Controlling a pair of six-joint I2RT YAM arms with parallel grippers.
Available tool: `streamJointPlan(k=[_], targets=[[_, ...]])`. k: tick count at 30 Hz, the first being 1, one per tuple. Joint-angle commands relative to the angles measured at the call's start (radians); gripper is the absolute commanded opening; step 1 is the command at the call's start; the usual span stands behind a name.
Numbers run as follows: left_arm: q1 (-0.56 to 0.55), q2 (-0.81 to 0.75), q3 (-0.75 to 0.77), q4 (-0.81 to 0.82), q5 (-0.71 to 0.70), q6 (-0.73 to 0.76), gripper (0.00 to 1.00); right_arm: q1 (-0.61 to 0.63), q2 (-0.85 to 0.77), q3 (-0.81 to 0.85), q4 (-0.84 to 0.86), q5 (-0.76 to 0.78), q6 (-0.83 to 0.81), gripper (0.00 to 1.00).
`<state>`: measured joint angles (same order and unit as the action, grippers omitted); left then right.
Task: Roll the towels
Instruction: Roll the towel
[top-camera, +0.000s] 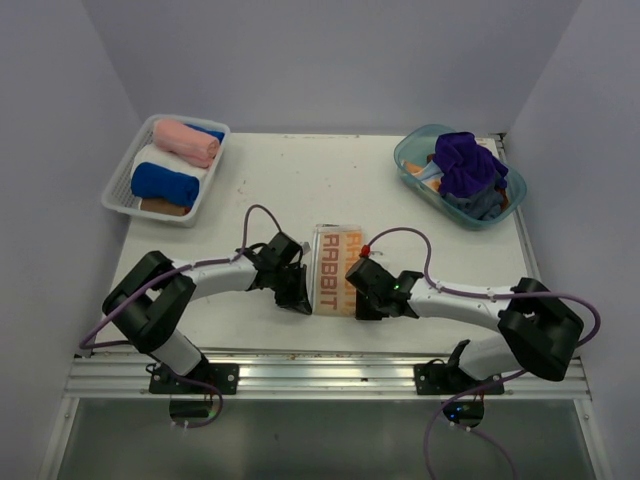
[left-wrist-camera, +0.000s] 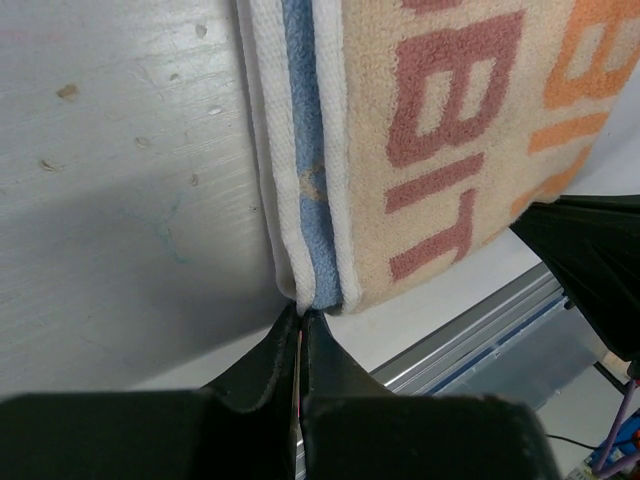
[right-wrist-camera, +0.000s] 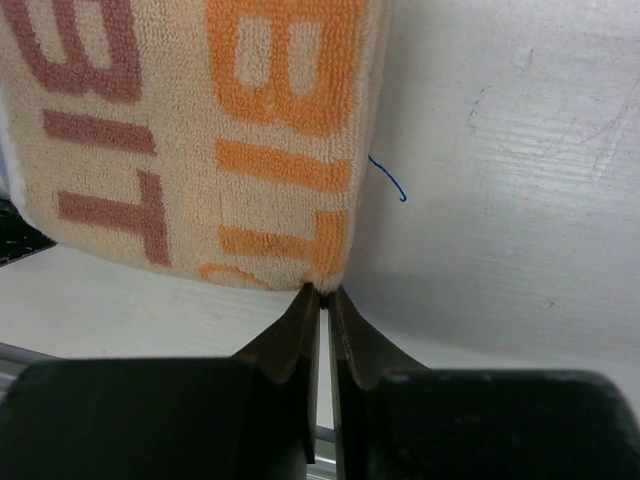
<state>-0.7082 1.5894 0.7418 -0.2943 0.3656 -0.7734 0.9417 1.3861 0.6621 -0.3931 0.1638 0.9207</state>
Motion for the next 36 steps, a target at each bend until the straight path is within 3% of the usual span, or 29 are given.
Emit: streamJointPlan(k=[1, 4, 18, 25, 36], targets=[[-0.004, -0.012, 0.042, -0.006, -0.034, -0.006, 0.0, 0.002, -0.002, 0.042, -0.001, 0.02, -0.013, 0.05], [-0.004, -0.055, 0.068, -0.035, -0.062, -0.01, 0.0, 0.002, -0.027, 0.068, -0.033, 0.039, -0.022, 0.0], [0.012, -0.108, 0.221, -0.157, -0.093, -0.017, 0.0, -0.009, -0.088, 0.194, -0.153, 0.129, -0.063, 0.01], [0.081, -0.075, 0.255, -0.149, -0.056, -0.02, 0.0, -0.075, -0.061, 0.24, -0.145, 0.121, -0.106, 0.01], [0.157, 0.069, 0.369, -0.143, -0.011, -0.017, 0.0, -0.173, 0.117, 0.387, -0.17, 0.1, -0.163, 0.01]])
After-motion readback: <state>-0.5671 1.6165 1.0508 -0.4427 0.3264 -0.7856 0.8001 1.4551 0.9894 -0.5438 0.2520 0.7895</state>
